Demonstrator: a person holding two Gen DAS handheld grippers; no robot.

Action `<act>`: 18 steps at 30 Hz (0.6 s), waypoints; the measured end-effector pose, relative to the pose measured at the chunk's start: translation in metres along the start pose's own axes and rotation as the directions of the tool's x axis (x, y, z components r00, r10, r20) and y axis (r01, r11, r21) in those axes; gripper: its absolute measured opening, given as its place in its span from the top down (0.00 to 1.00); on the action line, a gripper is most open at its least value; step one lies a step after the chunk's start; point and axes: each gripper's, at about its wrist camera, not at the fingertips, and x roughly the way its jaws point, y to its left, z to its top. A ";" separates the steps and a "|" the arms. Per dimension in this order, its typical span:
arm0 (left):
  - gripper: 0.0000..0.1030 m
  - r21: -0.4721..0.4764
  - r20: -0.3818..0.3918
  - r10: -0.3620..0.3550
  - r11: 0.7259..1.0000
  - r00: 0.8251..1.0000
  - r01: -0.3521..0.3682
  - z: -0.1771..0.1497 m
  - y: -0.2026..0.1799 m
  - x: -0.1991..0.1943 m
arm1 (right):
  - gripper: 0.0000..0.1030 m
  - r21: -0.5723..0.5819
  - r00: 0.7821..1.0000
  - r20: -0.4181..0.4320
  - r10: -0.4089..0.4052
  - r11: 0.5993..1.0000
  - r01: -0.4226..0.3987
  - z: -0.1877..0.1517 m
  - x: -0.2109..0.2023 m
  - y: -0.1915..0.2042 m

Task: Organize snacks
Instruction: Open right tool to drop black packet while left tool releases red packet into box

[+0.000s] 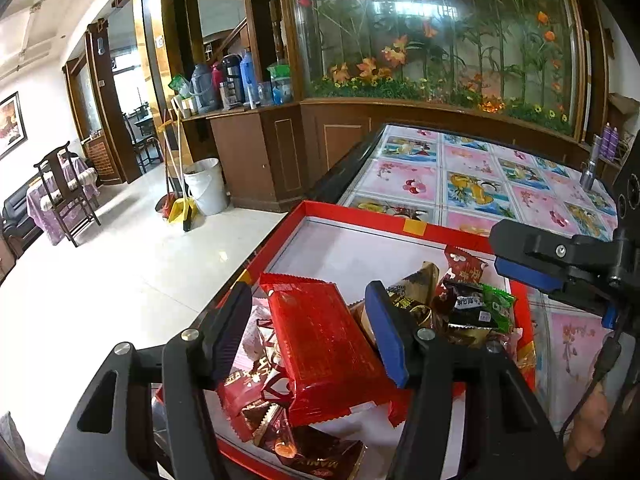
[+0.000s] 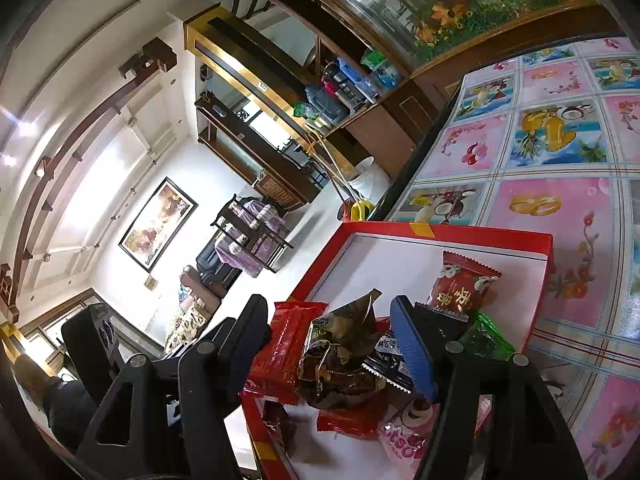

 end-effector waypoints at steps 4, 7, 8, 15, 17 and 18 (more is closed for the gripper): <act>0.43 0.002 0.007 0.006 1.000 1.000 -0.006 0.002 0.000 -0.003 | 0.36 -0.001 1.000 0.004 0.004 1.000 -0.004 0.000 -0.002 0.000; 0.43 0.002 0.011 0.008 1.000 1.000 -0.008 0.003 0.000 -0.006 | 0.36 -0.005 1.000 0.005 0.001 1.000 -0.001 0.000 -0.003 0.000; 0.43 0.001 0.010 0.007 1.000 1.000 -0.007 0.002 0.000 -0.006 | 0.36 -0.006 1.000 0.004 0.001 1.000 -0.001 0.000 -0.003 0.000; 0.39 0.001 0.007 0.012 1.000 1.000 -0.012 0.003 -0.001 -0.010 | 0.36 -0.015 1.000 0.011 -0.003 1.000 0.003 0.000 -0.006 0.002; 0.35 0.002 0.011 0.016 1.000 1.000 -0.016 0.005 -0.002 -0.014 | 0.36 -0.024 1.000 0.017 -0.010 1.000 0.011 0.000 -0.009 0.004; 0.31 0.004 0.013 0.017 1.000 1.000 -0.017 0.006 -0.003 -0.016 | 0.36 -0.028 1.000 0.021 -0.014 1.000 0.014 0.002 -0.010 0.004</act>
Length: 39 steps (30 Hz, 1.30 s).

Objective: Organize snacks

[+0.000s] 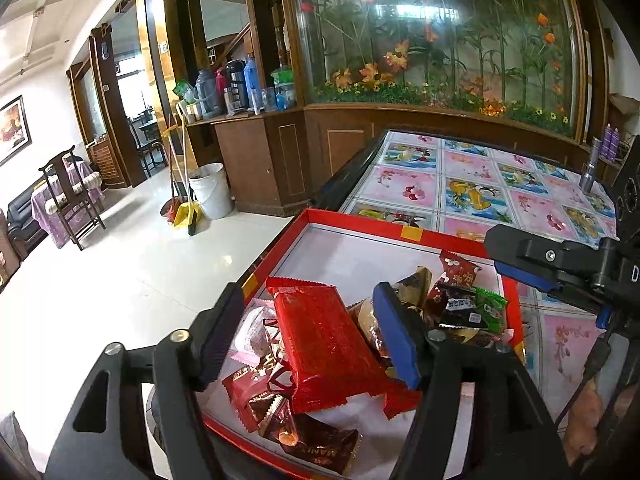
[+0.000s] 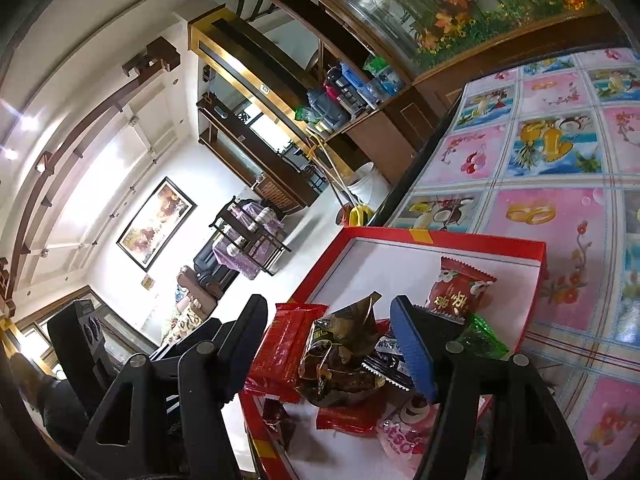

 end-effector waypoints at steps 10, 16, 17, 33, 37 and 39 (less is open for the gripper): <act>0.18 0.035 0.020 0.019 0.999 1.000 -0.020 0.008 -0.025 -0.019 | 0.29 -0.078 0.989 0.117 -0.090 0.992 0.099 0.002 -0.039 0.007; 0.18 0.061 0.011 -0.004 0.998 1.000 0.003 0.009 -0.048 -0.029 | 0.18 -0.120 0.957 0.174 -0.230 0.960 0.252 -0.007 -0.072 0.005; 0.18 0.070 0.014 -0.003 0.998 1.000 0.002 0.009 -0.052 -0.032 | 0.18 -0.110 0.952 0.176 -0.251 0.956 0.273 -0.008 -0.078 0.001; 0.16 0.210 0.051 -0.131 0.971 0.990 0.117 0.008 -0.129 -0.073 | 0.13 -0.026 0.805 0.292 -0.517 0.837 0.547 -0.027 -0.217 -0.039; 0.15 0.248 0.050 -0.174 0.956 0.984 0.156 0.012 -0.155 -0.081 | 0.10 -0.057 0.729 0.327 -0.601 0.758 0.650 -0.025 -0.251 -0.048; 0.15 0.267 0.047 -0.196 0.947 0.979 0.177 0.014 -0.169 -0.085 | 0.06 -0.053 0.698 0.345 -0.628 0.729 0.683 -0.023 -0.262 -0.055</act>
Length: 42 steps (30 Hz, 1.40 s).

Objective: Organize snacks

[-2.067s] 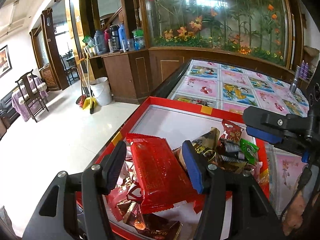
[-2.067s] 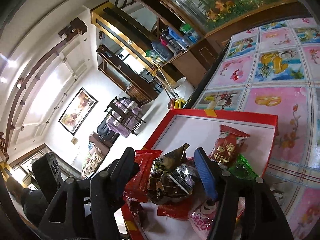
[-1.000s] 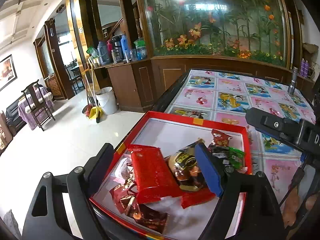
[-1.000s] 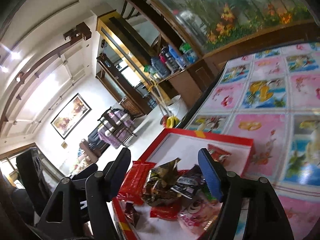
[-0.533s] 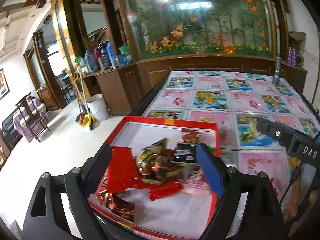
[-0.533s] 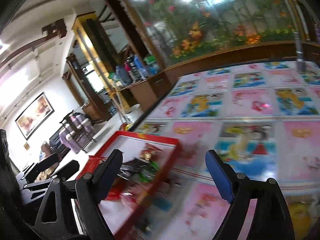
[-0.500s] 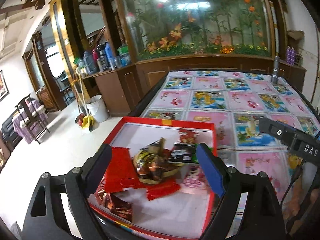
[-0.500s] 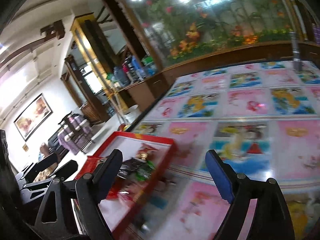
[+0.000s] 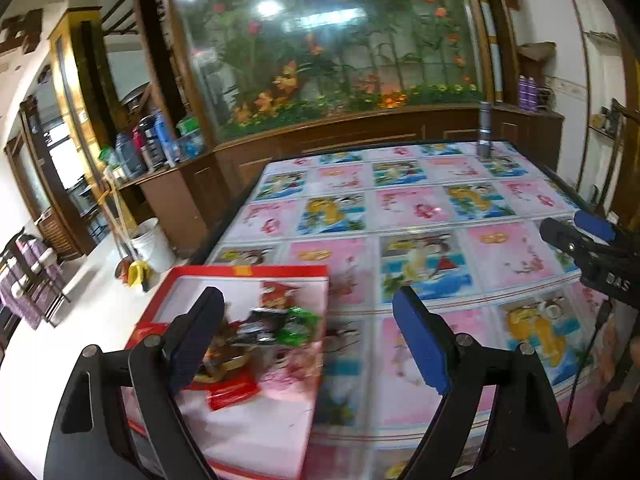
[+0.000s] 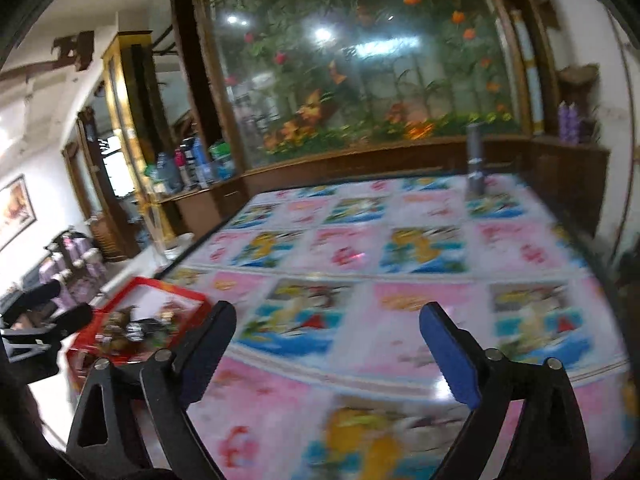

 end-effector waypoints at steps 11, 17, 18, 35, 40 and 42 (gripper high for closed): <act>0.16 0.037 0.011 -0.053 0.998 0.999 0.052 0.019 -0.041 -0.002 | 0.05 0.124 0.994 0.028 -0.102 0.987 0.098 0.000 0.006 -0.059; 0.16 0.054 0.009 -0.062 0.997 0.998 0.061 0.023 -0.057 -0.001 | 0.05 0.092 0.995 0.046 -0.093 0.992 0.089 -0.001 0.003 -0.049; 0.16 0.056 0.011 -0.060 0.997 0.998 0.060 0.023 -0.059 -0.001 | 0.05 0.089 0.995 0.047 -0.091 0.992 0.087 -0.001 0.002 -0.047; 0.16 0.034 0.003 -0.076 0.997 0.997 0.075 0.021 -0.064 0.001 | 0.05 0.072 0.995 0.063 -0.075 0.995 0.070 -0.001 0.000 -0.039; 0.16 0.021 -0.005 -0.072 0.997 0.997 0.072 0.020 -0.064 0.003 | 0.05 0.065 0.995 0.071 -0.075 0.995 0.071 -0.001 -0.003 -0.035; 0.16 0.013 -0.004 -0.069 0.998 0.998 0.069 0.019 -0.062 0.002 | 0.05 0.053 0.994 0.071 -0.077 0.996 0.074 -0.001 -0.003 -0.032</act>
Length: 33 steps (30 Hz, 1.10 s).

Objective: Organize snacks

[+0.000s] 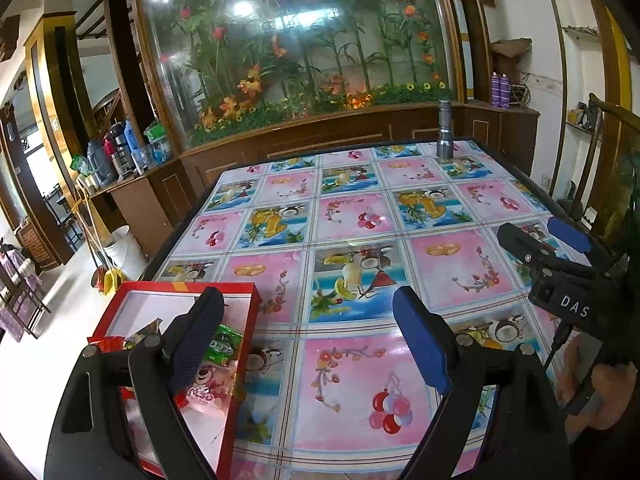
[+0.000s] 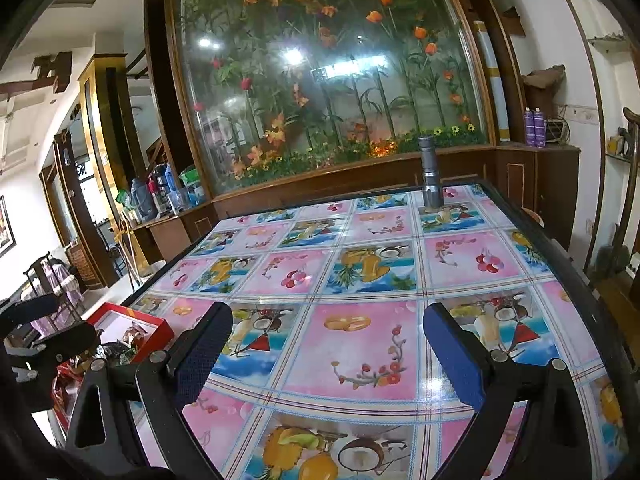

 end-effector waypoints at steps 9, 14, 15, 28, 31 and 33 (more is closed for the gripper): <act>0.15 -0.042 0.005 0.039 0.998 0.999 -0.038 -0.012 0.031 -0.007 | 0.05 -0.028 1.000 0.019 0.016 0.999 -0.016 -0.007 -0.006 0.017; 0.15 -0.056 0.009 0.131 0.990 0.991 -0.131 -0.023 0.064 -0.014 | 0.05 -0.019 0.993 0.025 0.114 0.993 -0.114 -0.019 -0.013 0.060; 0.15 -0.071 0.015 0.158 0.985 0.987 -0.156 -0.026 0.074 -0.016 | 0.05 -0.029 0.990 0.023 0.137 0.990 -0.136 -0.021 -0.014 0.072; 0.00 -0.222 0.211 0.348 0.927 0.913 -0.302 -0.058 0.172 -0.067 | 0.05 -0.124 0.937 -0.034 0.348 0.929 -0.349 -0.032 -0.014 0.195; 0.00 -0.280 0.192 0.341 0.918 0.920 -0.281 -0.066 0.190 -0.070 | 0.05 -0.150 0.929 -0.048 0.367 0.917 -0.370 -0.034 -0.015 0.213; 0.00 -0.317 0.128 0.321 0.910 0.938 -0.268 -0.072 0.204 -0.065 | 0.05 -0.155 0.920 -0.060 0.388 0.907 -0.392 -0.035 -0.015 0.225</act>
